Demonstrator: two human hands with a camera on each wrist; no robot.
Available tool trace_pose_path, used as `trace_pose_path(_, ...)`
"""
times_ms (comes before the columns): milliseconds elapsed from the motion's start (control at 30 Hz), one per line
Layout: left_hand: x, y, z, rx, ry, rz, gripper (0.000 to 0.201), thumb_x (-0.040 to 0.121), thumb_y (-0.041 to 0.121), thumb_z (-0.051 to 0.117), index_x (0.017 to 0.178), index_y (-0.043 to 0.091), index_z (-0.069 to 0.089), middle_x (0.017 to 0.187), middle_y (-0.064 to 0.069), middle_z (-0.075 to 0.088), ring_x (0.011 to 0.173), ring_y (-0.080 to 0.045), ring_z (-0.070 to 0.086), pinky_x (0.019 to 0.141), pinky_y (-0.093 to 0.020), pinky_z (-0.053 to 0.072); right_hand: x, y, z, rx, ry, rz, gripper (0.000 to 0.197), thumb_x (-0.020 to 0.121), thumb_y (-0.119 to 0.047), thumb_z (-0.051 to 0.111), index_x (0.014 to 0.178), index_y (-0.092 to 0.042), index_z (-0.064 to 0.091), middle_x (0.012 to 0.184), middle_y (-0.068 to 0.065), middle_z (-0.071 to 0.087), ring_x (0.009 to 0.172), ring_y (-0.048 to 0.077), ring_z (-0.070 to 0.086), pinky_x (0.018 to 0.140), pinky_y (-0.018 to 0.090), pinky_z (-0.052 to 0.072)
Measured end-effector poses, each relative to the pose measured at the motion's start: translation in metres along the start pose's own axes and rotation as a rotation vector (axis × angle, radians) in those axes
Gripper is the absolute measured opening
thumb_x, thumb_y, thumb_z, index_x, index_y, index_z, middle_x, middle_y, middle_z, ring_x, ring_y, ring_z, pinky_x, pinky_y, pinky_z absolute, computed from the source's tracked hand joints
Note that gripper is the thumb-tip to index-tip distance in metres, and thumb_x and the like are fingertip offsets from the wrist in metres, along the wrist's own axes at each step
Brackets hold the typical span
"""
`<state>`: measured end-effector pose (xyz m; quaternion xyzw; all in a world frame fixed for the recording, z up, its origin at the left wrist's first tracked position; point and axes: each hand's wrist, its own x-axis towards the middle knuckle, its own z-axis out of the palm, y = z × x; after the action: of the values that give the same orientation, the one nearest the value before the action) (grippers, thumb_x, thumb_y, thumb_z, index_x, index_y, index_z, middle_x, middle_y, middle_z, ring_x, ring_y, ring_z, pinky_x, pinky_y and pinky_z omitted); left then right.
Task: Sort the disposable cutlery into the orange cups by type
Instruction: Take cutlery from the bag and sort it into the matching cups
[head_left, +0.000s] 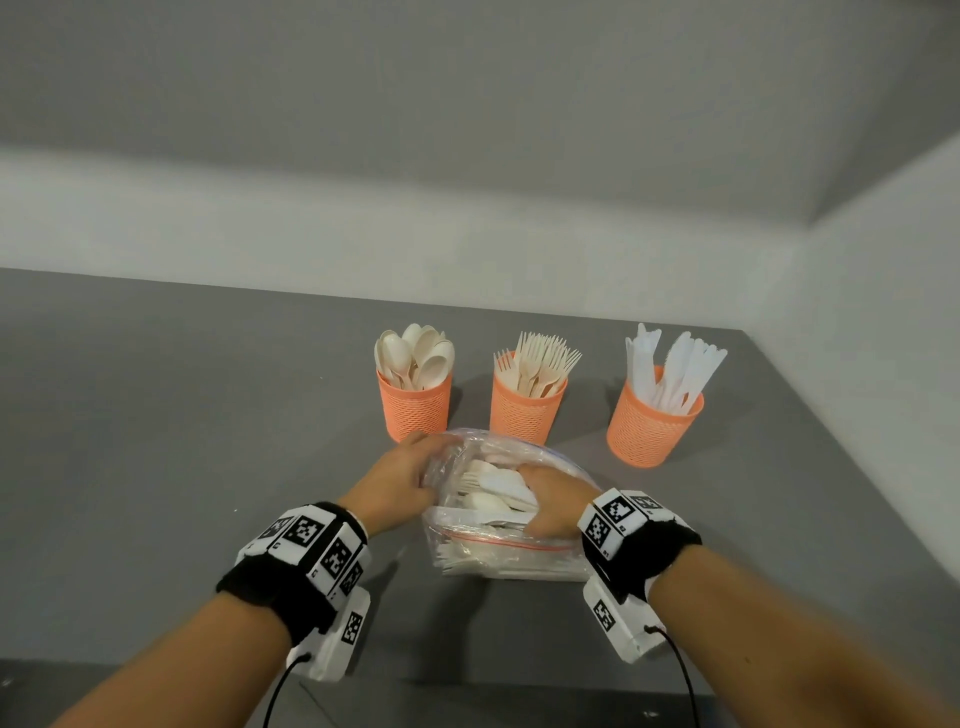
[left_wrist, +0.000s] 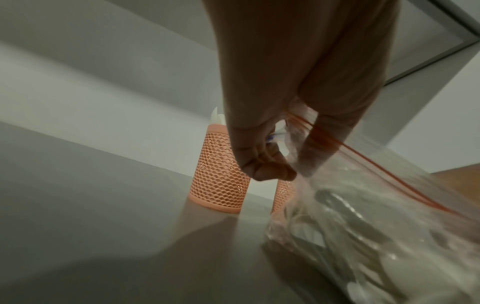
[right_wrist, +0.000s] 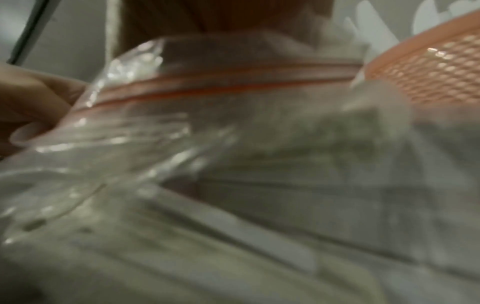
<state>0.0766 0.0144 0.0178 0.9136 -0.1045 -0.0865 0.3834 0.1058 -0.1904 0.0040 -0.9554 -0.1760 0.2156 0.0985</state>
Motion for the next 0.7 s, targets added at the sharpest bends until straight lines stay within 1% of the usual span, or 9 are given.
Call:
trace_pose_path(67,0.002,-0.003,-0.003,-0.02,0.016,-0.01,0.054,0.081,0.003,0.062,0.13,0.024,0.05,0.116,0.005,0.047,0.092,-0.011,0.044,0.092,-0.028,0.044,-0.002,0.006,-0.003,0.043,0.036,0.035,0.049,0.078,-0.021,0.062,0.124,-0.012,0.048,0.122,0.006,0.059,0.112,0.023,0.054,0.091,0.031,0.045)
trace_pose_path(133,0.002,-0.006,-0.006,-0.052,0.041,-0.014,0.043,0.082,0.006,0.062,0.122,0.021,0.057,0.112,0.004,0.054,0.085,-0.009,0.045,0.084,-0.023,0.042,-0.004,0.011,-0.005,0.086,0.047,0.052,0.051,0.08,-0.023,0.058,0.129,-0.016,0.046,0.126,0.004,0.057,0.115,0.022,0.052,0.091,0.028,0.041)
trace_pose_path(233,0.004,-0.005,-0.005,-0.045,0.075,-0.021,0.031,0.088,0.004,0.053,0.113,0.02,0.061,0.105,0.005,0.059,0.082,-0.007,0.05,0.073,-0.015,0.04,-0.007,0.013,-0.007,0.133,0.069,0.031,0.055,0.08,-0.018,0.058,0.133,-0.016,0.043,0.129,0.004,0.055,0.118,0.023,0.05,0.094,0.026,0.039)
trace_pose_path(300,0.007,0.0,-0.002,-0.116,0.084,-0.02,0.029,0.086,0.001,0.054,0.107,0.02,0.059,0.101,0.005,0.059,0.082,-0.009,0.056,0.072,-0.016,0.047,-0.009,0.01,-0.005,0.22,0.086,-0.007,0.062,0.075,-0.018,0.064,0.133,-0.017,0.041,0.127,0.004,0.055,0.118,0.022,0.051,0.098,0.031,0.041)
trace_pose_path(367,0.011,0.009,0.001,-0.244,0.052,-0.018,0.032,0.08,-0.005,0.057,0.101,0.019,0.056,0.095,0.002,0.058,0.079,-0.016,0.058,0.073,-0.025,0.053,-0.008,0.005,-0.001,0.275,0.118,-0.043,0.072,0.067,-0.023,0.072,0.132,-0.018,0.04,0.124,0.002,0.055,0.115,0.021,0.052,0.097,0.033,0.043)
trace_pose_path(467,0.014,0.013,0.003,-0.382,0.032,-0.059,0.031,0.079,-0.015,0.052,0.096,0.011,0.058,0.082,-0.001,0.058,0.059,-0.013,0.057,0.055,-0.019,0.051,-0.011,-0.004,0.002,0.261,0.137,-0.064,0.072,0.067,-0.026,0.073,0.131,-0.016,0.04,0.125,0.003,0.055,0.115,0.022,0.052,0.09,0.029,0.041)
trace_pose_path(533,0.016,0.005,0.001,-0.43,0.135,-0.121,0.034,0.078,-0.017,0.048,0.087,0.013,0.062,0.085,-0.008,0.064,0.054,-0.014,0.057,0.052,-0.019,0.05,-0.013,-0.003,0.0,0.242,0.188,-0.115,0.065,0.072,-0.023,0.07,0.131,-0.018,0.043,0.129,0.001,0.055,0.119,0.021,0.051,0.097,0.032,0.042)
trace_pose_path(600,0.017,-0.004,0.0,-0.346,0.254,-0.152,0.039,0.077,-0.017,0.046,0.078,0.017,0.064,0.085,-0.008,0.065,0.057,-0.018,0.053,0.051,-0.02,0.048,-0.017,0.0,-0.005,0.234,0.195,-0.135,0.063,0.075,-0.023,0.069,0.133,-0.017,0.044,0.135,0.002,0.053,0.125,0.02,0.047,0.106,0.032,0.037)
trace_pose_path(700,0.015,0.0,0.003,-0.102,0.31,-0.108,0.037,0.075,-0.016,0.043,0.082,0.014,0.063,0.071,0.002,0.056,0.06,-0.012,0.046,0.047,-0.004,0.039,-0.024,0.003,-0.01,0.27,0.165,-0.162,0.07,0.074,-0.016,0.071,0.137,-0.016,0.041,0.136,0.001,0.051,0.125,0.017,0.046,0.103,0.024,0.034)
